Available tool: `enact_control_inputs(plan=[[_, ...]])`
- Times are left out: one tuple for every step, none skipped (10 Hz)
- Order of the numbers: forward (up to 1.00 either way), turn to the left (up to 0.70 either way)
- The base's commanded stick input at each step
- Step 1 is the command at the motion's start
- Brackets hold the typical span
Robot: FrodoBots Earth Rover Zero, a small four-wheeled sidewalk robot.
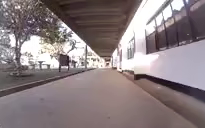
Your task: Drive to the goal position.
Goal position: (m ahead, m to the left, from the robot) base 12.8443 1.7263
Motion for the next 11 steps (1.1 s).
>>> enact_control_inputs(plan=[[0.70, 0.30], [0.70, 0.14], [0.00, 0.00], [0.00, 0.00], [0.33, 0.00], [0.50, 0.00], [0.68, 0.00], [0.70, 0.00], [0.70, 0.00], [0.70, 0.00], [0.70, 0.00]])
